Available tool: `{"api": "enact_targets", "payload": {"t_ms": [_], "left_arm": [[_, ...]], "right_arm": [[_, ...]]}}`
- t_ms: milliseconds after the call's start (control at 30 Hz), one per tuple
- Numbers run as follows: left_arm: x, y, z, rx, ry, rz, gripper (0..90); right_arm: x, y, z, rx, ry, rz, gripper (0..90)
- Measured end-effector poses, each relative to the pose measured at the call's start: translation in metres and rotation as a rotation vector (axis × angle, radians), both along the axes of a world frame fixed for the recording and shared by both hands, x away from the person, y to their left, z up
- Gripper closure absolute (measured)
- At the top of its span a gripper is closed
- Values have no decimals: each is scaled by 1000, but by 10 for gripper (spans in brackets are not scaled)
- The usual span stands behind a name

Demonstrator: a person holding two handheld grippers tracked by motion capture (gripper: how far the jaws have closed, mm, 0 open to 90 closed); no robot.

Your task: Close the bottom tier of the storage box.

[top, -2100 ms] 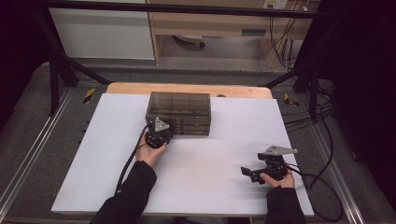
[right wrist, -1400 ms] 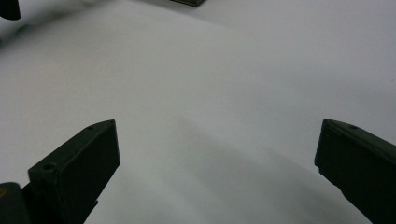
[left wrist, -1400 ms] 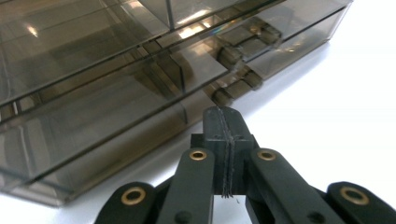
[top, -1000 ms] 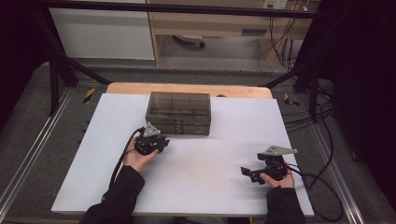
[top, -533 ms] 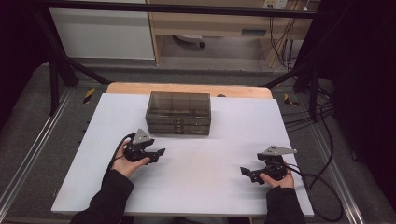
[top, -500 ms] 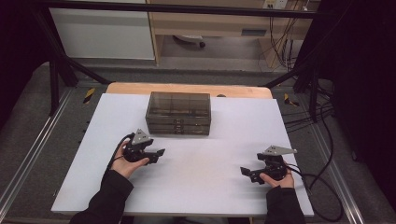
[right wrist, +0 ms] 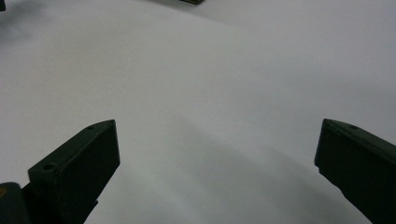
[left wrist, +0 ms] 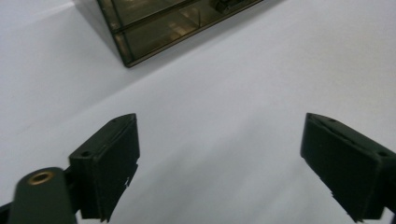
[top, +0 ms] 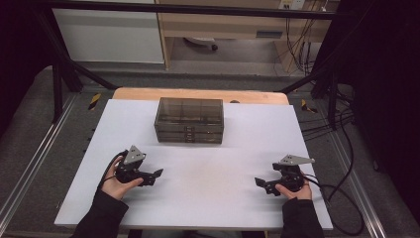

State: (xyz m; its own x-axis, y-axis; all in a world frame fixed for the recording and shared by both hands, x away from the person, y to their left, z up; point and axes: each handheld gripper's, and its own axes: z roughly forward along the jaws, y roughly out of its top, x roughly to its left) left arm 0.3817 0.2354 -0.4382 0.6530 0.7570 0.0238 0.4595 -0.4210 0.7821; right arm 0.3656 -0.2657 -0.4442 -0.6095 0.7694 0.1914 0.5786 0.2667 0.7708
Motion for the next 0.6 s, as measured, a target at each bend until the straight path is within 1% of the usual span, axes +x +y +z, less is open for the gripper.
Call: {"api": "enact_targets", "payload": {"t_ms": [100,233,367,600], "left_arm": [[-4,9,-1,-5,2,16,85],[-8,21,-4,-12,3,34,85],[-13,31,-7,4,4,44,85],[-17,47,-9,-9,5,61,81]], "right_arm": [[0,0,0,-2,0,5,9],[0,0,0,-3,-2,5,9],[0,0,0,-3,0,4,8],[-1,0,0,-3,0,5,9]]}}
